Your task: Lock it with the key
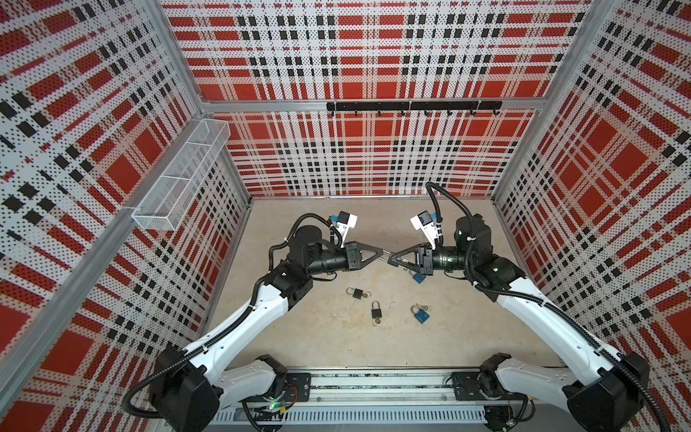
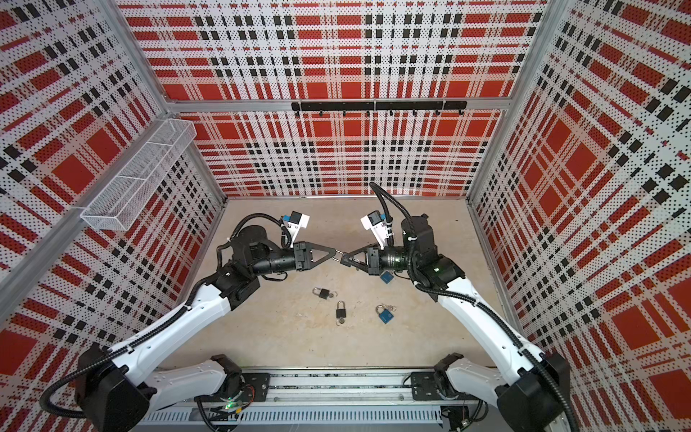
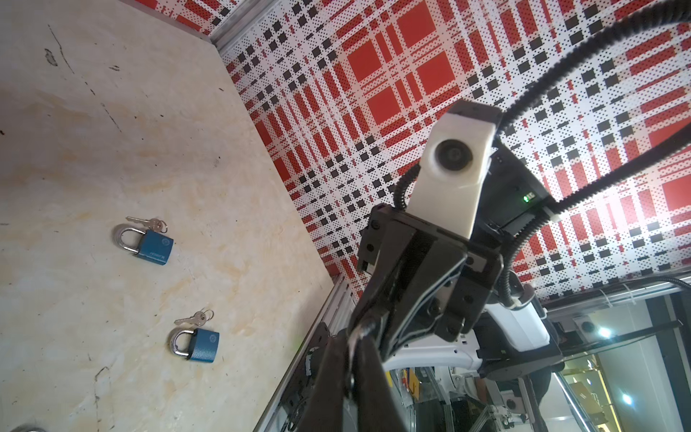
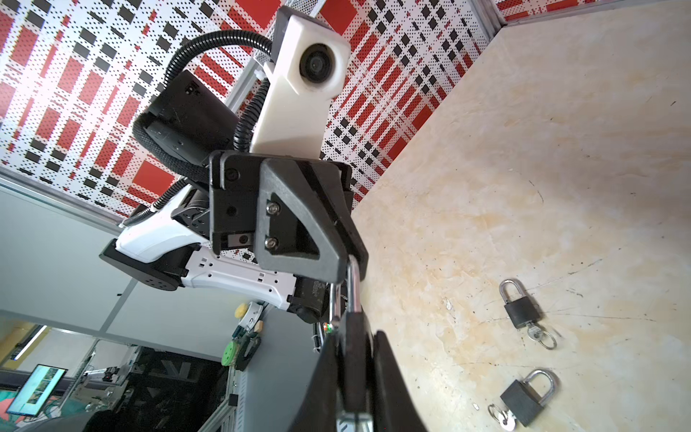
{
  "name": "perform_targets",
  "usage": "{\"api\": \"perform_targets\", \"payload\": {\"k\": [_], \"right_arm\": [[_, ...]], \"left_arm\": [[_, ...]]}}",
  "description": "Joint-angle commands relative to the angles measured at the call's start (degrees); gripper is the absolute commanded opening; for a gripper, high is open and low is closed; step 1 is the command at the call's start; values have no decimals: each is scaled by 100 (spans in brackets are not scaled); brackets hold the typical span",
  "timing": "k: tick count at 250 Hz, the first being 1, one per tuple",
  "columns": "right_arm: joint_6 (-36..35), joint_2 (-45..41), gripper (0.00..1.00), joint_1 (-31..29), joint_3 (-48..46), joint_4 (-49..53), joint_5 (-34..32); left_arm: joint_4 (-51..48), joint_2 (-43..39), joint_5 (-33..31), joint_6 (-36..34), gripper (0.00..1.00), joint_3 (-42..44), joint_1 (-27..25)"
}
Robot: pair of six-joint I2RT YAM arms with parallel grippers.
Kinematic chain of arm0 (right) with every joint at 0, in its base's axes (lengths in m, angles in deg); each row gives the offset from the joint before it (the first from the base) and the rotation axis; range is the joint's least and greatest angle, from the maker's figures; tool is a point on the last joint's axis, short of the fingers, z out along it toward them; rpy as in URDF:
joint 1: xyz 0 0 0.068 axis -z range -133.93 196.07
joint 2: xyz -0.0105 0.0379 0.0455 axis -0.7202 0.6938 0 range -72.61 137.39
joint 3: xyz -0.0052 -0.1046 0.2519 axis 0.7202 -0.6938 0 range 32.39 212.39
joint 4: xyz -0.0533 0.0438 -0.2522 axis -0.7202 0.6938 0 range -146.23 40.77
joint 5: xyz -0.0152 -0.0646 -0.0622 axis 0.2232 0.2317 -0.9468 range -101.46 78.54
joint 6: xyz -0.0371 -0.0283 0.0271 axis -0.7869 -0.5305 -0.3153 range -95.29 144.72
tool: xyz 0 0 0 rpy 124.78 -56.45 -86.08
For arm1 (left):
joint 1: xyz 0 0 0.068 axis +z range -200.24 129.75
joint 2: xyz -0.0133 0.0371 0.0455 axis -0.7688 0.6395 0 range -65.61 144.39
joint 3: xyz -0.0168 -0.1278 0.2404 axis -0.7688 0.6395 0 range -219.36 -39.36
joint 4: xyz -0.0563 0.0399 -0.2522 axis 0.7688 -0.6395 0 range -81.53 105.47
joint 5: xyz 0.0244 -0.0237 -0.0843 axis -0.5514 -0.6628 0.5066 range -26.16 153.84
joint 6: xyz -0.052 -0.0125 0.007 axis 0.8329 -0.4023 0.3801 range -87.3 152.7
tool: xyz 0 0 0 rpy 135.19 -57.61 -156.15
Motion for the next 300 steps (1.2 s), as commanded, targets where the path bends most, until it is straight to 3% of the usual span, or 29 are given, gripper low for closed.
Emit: {"api": "perform_targets", "payload": {"k": [1,129,210,300], "right_arm": [[343,-31,0,35,0,-846,397],[2319,-32,0,77,-483,-3079,1001],[2699,-62,0,76,-638,-3552,934],[2463,-111,0,74,-639,-3275,731]], "left_arm": [[79,94,157,-115,5,85,24],[80,99,-57,-362,0,274,24],[97,74,-216,-354,0,303,-241],[108,-49,-428,-235,0,384,-611]]}}
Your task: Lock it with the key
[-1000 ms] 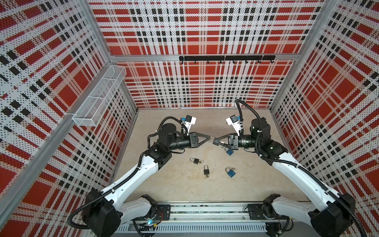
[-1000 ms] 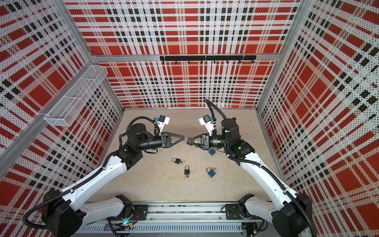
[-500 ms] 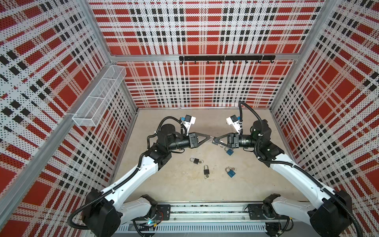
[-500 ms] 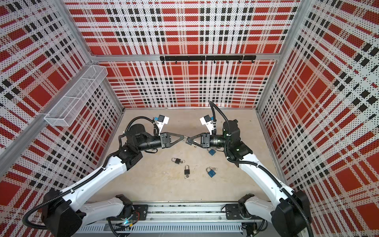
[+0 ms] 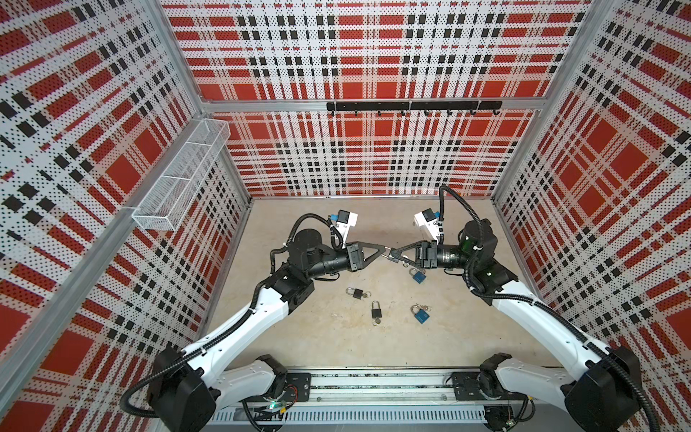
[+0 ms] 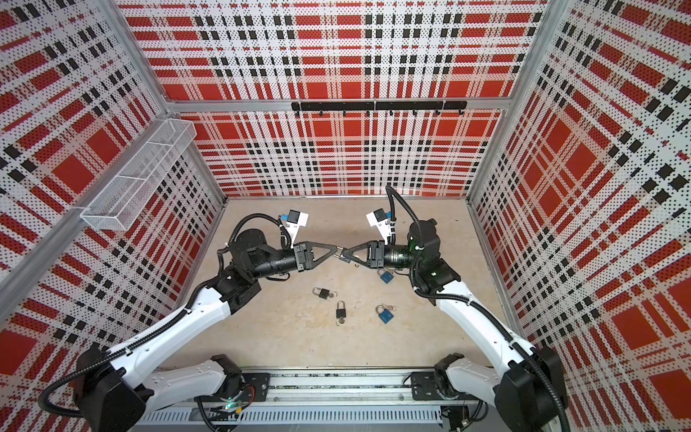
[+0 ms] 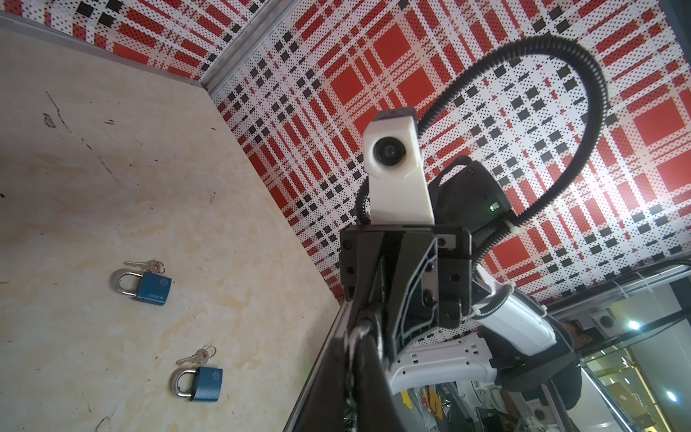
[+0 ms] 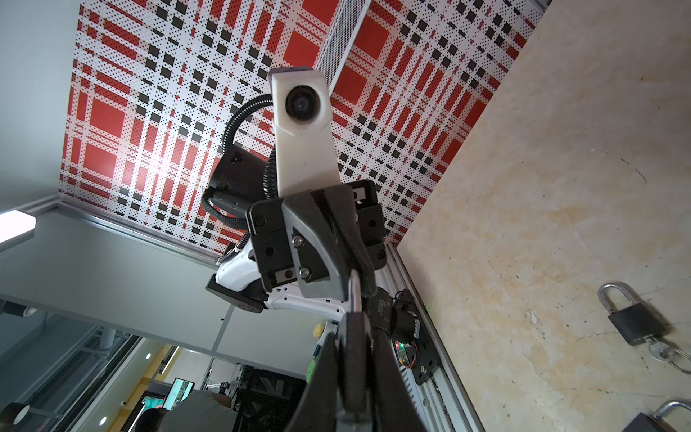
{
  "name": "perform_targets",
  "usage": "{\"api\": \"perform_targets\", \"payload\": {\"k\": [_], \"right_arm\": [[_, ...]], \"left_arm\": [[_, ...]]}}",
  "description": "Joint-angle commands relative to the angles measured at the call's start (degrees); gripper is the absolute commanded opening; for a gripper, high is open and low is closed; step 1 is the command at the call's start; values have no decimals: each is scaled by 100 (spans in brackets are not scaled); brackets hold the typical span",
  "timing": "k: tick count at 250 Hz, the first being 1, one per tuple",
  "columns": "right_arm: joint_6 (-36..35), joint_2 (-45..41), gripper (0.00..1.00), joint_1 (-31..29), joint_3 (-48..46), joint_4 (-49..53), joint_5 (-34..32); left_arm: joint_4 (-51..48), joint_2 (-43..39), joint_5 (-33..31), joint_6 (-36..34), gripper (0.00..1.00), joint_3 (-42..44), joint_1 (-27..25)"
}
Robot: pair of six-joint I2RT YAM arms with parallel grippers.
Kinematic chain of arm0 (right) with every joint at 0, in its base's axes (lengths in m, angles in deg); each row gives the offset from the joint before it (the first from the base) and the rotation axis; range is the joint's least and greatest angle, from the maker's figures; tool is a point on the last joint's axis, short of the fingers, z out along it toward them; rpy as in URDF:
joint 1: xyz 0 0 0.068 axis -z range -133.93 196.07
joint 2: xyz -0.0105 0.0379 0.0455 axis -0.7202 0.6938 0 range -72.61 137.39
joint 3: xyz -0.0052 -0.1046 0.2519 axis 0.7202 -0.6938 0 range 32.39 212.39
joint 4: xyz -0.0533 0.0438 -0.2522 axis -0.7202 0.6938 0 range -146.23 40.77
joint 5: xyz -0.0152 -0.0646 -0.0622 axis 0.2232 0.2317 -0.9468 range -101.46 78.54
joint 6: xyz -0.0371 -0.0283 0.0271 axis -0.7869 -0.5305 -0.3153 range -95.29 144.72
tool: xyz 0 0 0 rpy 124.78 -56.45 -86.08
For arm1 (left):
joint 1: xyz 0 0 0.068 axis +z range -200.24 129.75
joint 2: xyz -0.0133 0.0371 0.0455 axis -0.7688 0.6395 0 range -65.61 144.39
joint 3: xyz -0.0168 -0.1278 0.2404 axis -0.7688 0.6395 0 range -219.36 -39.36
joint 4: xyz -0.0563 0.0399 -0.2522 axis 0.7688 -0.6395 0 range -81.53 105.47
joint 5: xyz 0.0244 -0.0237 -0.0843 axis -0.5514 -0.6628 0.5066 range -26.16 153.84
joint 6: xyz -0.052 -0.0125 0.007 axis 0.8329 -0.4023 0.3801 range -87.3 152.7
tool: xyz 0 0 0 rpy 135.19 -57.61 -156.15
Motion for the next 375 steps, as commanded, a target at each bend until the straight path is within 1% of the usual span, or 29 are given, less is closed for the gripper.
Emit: {"api": "perform_targets", "payload": {"k": [1,117,215,239,259,302,320,345,375], "right_arm": [[-125,-155,0,-123,125,-880,36],[-143,-137,0,-121,102,-899,-52],[-97,113,0,-123,122,-1091,-51],[-118,160,0,-122,103,-1069,-34],[-246,146,0,-118,92,-908,-49],[-1195,12,0,-186,214,314,-293],[-1417,-12,0,-268,209,560,-388],[-1534,-40,0,-346,165,703,-506],[-1535,-110,0,-383,159,769,-594]], "left_arm": [[-414,58,88,21,0,227,-300],[-297,-2,-196,196,0,321,-795],[-153,-60,-464,348,0,449,-1237],[-151,-203,-597,357,0,561,-1184],[-151,-347,-636,405,0,655,-1005],[-151,-596,-612,445,0,726,-607],[-153,-641,-587,457,0,680,-504],[-125,-684,-544,540,8,612,-443],[-90,-724,-494,647,11,554,-406]]}}
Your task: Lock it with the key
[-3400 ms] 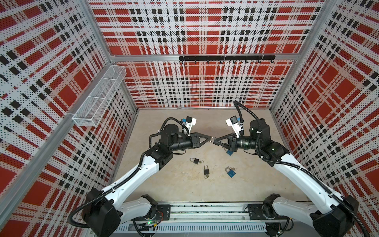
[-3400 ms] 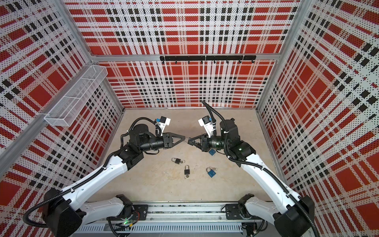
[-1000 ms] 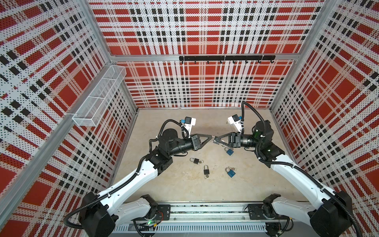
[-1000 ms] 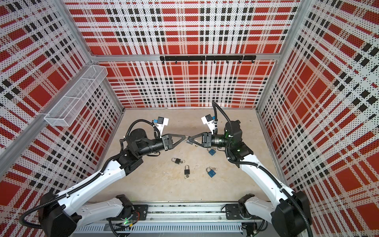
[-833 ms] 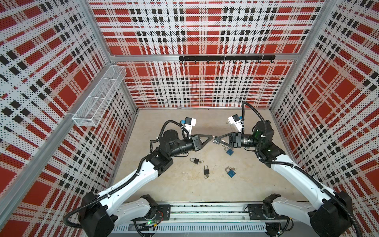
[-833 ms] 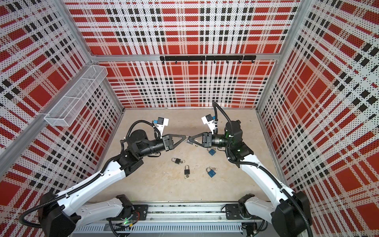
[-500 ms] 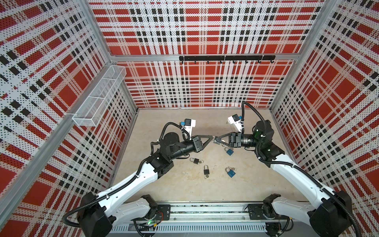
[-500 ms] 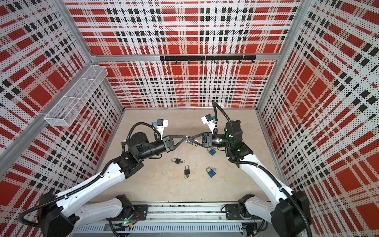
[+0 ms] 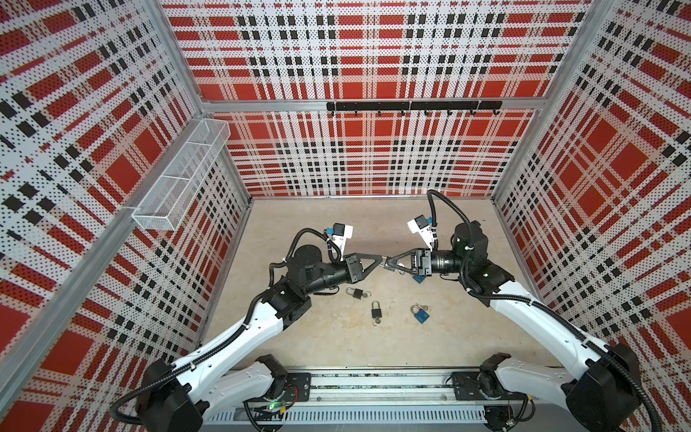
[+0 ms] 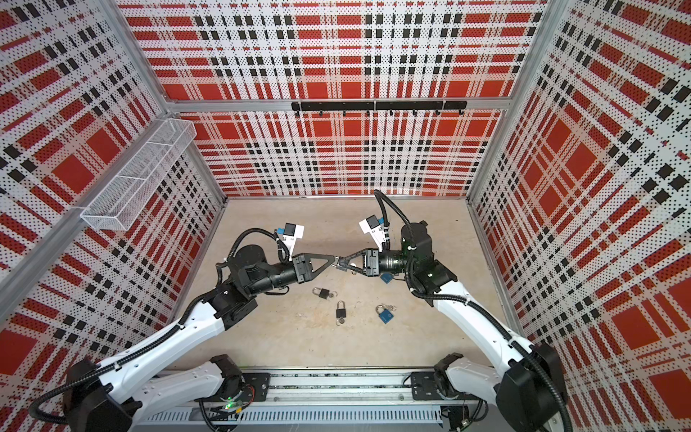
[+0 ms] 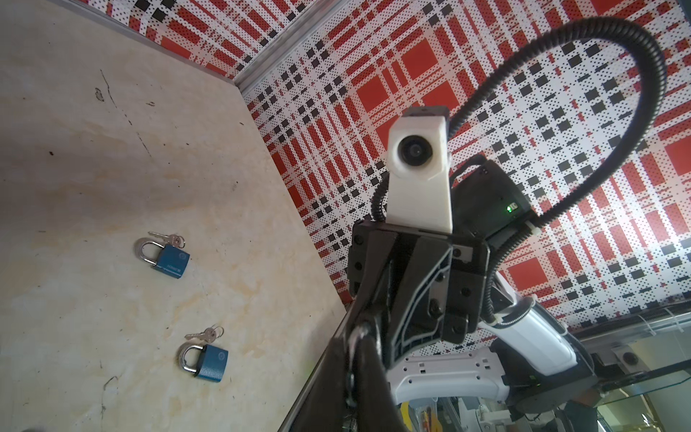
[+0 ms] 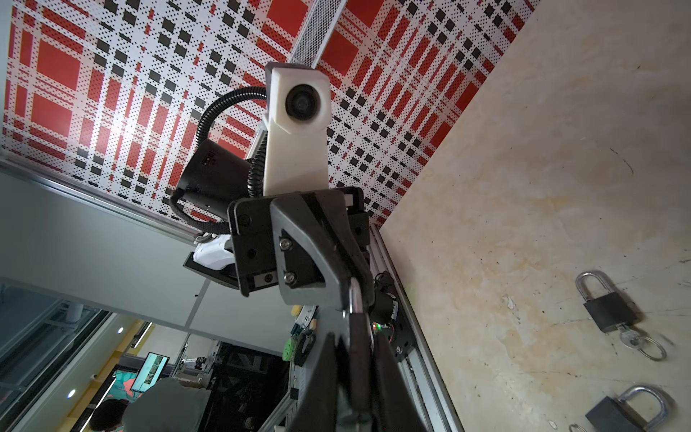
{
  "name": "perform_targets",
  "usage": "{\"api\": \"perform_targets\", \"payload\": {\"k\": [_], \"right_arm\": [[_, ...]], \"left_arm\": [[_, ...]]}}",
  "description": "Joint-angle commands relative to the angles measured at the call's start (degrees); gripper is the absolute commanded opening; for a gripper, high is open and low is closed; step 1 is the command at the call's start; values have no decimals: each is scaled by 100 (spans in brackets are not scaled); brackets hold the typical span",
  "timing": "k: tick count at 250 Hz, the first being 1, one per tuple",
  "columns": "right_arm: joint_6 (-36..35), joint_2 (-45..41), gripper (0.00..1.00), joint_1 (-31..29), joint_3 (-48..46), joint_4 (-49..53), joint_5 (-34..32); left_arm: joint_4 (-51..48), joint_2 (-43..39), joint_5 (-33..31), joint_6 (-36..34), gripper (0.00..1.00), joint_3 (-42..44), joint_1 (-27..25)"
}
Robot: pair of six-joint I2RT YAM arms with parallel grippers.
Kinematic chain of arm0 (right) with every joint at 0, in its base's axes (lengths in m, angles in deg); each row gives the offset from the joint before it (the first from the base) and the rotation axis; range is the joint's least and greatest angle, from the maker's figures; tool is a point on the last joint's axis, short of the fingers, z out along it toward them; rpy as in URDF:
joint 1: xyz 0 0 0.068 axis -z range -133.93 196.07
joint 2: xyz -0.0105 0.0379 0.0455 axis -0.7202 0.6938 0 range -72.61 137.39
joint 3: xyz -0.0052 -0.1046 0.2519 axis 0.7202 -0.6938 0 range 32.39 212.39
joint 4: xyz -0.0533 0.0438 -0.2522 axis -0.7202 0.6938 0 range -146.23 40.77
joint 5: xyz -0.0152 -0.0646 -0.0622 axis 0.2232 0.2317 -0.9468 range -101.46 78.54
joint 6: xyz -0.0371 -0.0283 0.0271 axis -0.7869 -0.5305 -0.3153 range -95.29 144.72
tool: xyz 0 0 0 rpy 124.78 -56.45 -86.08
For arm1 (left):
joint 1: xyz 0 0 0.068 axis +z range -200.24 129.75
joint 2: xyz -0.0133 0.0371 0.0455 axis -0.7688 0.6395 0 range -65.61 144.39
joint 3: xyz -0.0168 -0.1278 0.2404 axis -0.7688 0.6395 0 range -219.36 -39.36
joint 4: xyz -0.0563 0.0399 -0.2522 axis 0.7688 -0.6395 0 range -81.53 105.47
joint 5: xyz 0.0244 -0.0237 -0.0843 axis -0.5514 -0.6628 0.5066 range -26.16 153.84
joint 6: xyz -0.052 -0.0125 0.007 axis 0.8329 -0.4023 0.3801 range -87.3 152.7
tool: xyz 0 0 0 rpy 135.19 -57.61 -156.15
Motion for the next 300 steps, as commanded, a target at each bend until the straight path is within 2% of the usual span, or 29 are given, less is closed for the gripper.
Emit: {"api": "perform_targets", "payload": {"k": [1,26,62,78,90,132,192,205,236,251,300], "right_arm": [[-434,-141,0,-114,155,-19,-368],[-483,-172,0,-156,174,73,-411],[-568,-193,0,-248,175,149,-496],[-586,-202,0,-289,177,175,-569],[-586,-206,0,-313,172,175,-610],[-542,-186,0,-341,171,110,-677],[-579,-268,0,-353,118,126,-870],[-647,-310,24,-353,124,194,-927],[-729,-428,45,-301,85,268,-972],[-643,-497,48,-212,-6,142,-946],[-249,-512,46,12,-373,-620,-731]], "left_arm": [[-5,-126,385,214,11,-95,-15],[26,-119,475,271,12,-132,17],[99,-119,511,309,21,-169,35],[153,-104,533,326,21,-177,39],[184,-75,560,344,19,-197,36],[281,55,791,370,0,-274,75],[382,15,702,330,0,-161,200],[382,17,682,324,0,-145,291],[434,39,669,337,0,-176,583],[479,37,642,359,0,-196,679],[592,152,703,355,0,-374,738]]}}
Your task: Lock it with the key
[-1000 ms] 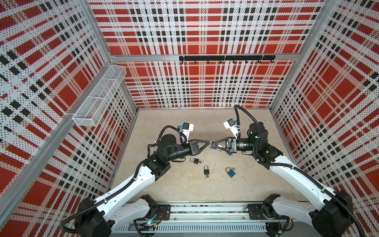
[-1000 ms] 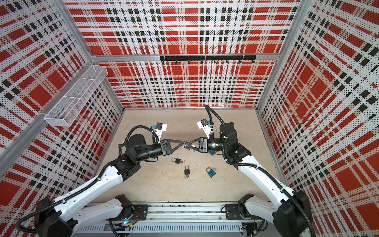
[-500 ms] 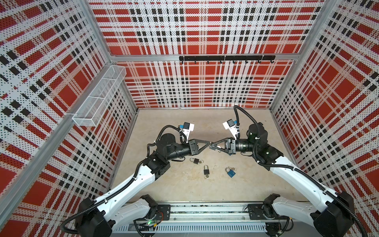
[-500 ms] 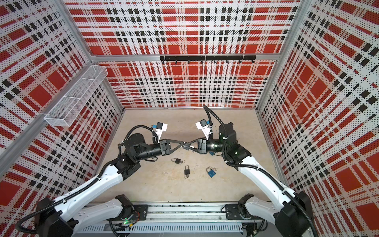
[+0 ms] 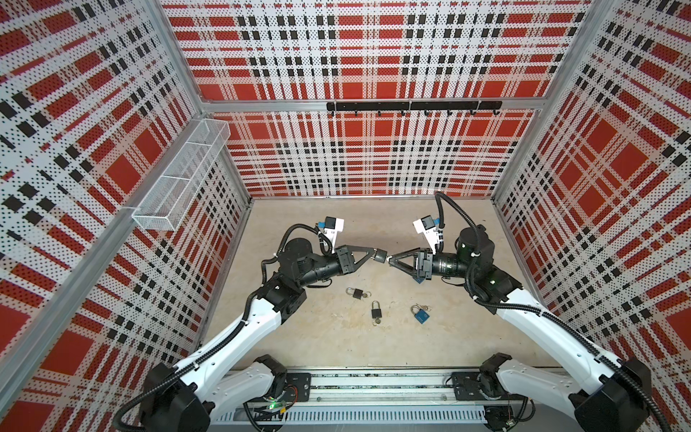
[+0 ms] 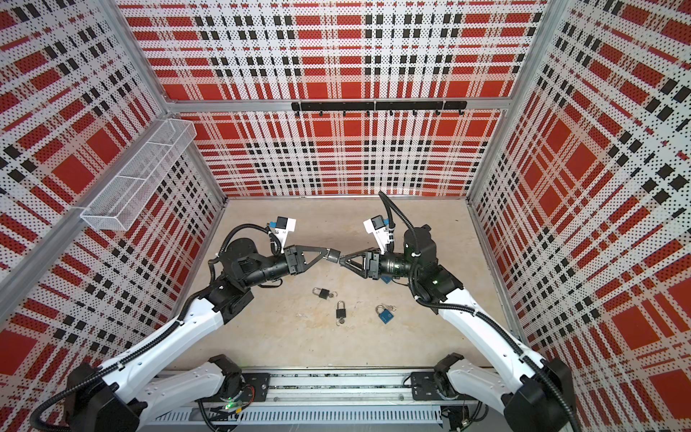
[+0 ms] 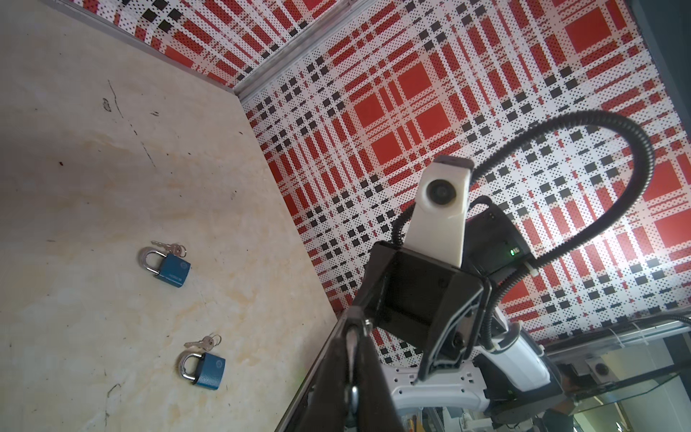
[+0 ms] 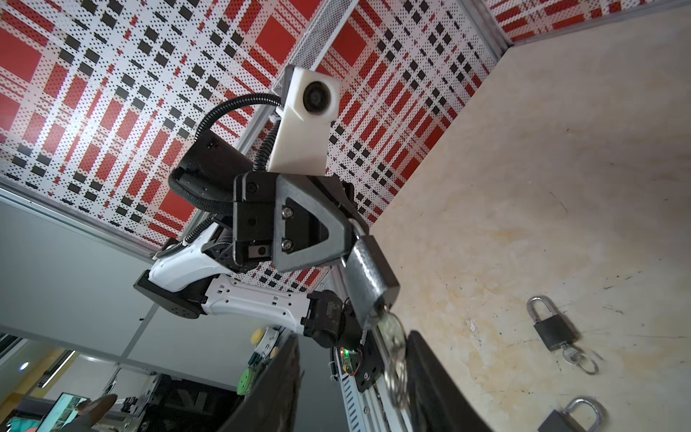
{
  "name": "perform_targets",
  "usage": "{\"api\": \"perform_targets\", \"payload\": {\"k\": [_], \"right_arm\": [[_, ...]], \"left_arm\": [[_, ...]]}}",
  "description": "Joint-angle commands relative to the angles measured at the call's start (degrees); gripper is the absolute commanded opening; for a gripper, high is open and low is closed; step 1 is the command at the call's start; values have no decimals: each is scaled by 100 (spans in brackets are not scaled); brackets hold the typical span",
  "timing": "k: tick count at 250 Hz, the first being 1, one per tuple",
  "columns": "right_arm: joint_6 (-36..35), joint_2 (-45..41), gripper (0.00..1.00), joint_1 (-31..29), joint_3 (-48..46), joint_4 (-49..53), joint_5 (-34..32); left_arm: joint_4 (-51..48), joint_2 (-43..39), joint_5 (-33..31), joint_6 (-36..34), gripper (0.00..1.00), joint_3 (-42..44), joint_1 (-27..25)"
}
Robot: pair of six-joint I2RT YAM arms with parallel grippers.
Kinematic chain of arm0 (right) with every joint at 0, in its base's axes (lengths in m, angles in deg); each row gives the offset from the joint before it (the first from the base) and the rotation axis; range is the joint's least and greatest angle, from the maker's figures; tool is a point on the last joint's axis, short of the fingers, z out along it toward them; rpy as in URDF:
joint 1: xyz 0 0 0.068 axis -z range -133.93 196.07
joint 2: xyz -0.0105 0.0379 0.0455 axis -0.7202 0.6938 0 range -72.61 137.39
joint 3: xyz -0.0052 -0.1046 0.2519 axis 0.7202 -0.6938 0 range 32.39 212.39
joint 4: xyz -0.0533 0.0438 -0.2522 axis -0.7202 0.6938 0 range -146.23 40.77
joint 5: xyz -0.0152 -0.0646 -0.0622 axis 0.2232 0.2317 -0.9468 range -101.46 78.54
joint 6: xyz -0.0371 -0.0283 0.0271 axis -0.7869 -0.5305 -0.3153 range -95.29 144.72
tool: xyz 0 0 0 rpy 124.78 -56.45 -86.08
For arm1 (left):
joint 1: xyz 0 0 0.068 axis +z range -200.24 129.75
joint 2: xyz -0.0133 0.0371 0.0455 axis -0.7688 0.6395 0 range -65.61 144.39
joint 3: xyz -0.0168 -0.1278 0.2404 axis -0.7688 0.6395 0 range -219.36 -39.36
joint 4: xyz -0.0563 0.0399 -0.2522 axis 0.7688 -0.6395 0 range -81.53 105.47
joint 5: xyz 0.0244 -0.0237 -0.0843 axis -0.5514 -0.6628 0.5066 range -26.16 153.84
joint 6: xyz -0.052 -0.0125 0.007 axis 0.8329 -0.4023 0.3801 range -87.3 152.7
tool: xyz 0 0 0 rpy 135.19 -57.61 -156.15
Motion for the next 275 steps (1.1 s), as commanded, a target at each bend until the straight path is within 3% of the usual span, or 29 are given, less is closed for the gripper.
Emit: {"api": "perform_targets", "payload": {"k": [1,70,137,275], "right_arm": [[200,-50,46,67,-216,-703,78],[380,249,39,67,-256,-1175,57],[549,418,0,72,-140,-1374,174],[572,18,0,442,-656,-1004,97]], "left_arm": [[372,63,84,57,0,-308,25],[447,174,215,177,0,-413,31],[469,247,251,189,0,-390,47],[509,111,632,331,0,-291,967]]}}
